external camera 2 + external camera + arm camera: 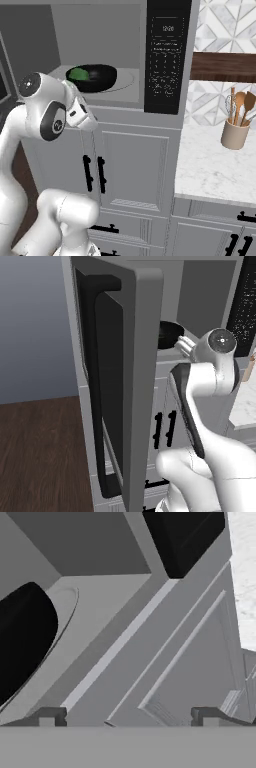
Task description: Pick the broccoli from the sink and place it in the bowl. Then pick the bowl and place it in the microwave. Then close the microwave door and press the start button.
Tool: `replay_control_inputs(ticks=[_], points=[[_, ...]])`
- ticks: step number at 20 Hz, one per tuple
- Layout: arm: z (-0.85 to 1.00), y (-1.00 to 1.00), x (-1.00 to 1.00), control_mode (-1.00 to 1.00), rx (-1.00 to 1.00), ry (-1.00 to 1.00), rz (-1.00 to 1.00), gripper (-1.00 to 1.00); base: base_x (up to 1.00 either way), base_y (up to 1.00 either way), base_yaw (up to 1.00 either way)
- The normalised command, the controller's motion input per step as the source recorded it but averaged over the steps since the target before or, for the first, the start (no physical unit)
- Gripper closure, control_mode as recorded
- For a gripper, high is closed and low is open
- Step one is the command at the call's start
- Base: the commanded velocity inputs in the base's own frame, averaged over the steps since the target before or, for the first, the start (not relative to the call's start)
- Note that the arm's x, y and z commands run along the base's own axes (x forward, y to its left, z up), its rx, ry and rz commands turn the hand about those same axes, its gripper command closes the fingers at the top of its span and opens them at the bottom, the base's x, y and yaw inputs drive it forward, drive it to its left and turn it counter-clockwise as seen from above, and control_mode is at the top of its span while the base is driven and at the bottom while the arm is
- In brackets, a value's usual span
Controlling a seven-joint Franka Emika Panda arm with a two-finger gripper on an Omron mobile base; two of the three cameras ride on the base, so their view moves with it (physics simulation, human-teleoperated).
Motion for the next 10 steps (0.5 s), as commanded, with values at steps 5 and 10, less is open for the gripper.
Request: replay_control_inputs(ticks=[5,10], points=[[-0.30,-0.20,-0.02,-1.00,-0.40,0.00,-0.05,-1.00,0.00,0.00,0.00],[-0.40,0.01,-0.09,-1.00,-0.31,-0.02,0.00,-1.00,0.00,0.00,0.00]])
